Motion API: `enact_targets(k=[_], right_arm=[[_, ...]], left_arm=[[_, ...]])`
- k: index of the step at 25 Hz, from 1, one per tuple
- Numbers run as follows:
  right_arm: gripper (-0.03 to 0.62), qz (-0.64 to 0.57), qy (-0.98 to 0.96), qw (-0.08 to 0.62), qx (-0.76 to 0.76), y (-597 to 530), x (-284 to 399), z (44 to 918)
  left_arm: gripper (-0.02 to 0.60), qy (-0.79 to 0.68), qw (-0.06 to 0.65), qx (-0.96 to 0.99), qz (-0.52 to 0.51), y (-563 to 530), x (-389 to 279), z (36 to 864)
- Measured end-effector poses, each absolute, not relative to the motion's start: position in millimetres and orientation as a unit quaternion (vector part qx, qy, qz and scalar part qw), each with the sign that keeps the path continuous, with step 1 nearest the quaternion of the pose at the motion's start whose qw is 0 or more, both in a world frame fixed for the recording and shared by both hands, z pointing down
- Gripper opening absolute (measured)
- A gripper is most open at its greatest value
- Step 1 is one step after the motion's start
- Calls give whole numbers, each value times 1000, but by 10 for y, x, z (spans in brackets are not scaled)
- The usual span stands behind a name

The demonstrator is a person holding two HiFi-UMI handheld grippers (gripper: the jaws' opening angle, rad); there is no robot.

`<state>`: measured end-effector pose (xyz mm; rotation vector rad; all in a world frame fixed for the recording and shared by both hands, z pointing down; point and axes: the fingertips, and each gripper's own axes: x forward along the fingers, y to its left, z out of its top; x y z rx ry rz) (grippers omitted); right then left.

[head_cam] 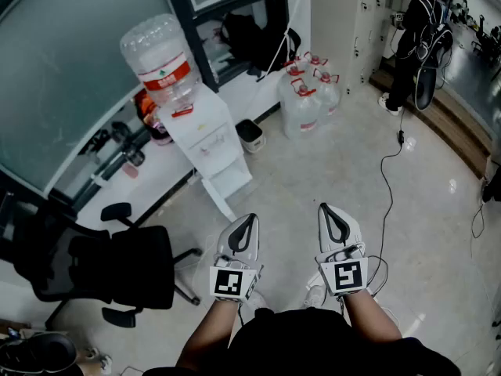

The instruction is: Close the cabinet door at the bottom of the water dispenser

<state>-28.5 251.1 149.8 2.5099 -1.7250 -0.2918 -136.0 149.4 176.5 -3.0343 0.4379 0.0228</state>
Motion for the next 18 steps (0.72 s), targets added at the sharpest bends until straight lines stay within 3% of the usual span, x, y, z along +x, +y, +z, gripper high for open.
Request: enact_targets(k=[18], right_arm=[[4, -103, -570, 13, 815, 2807, -33, 1405]], left_arm=[[20, 156, 33, -987, 13, 1790, -1144, 1696]])
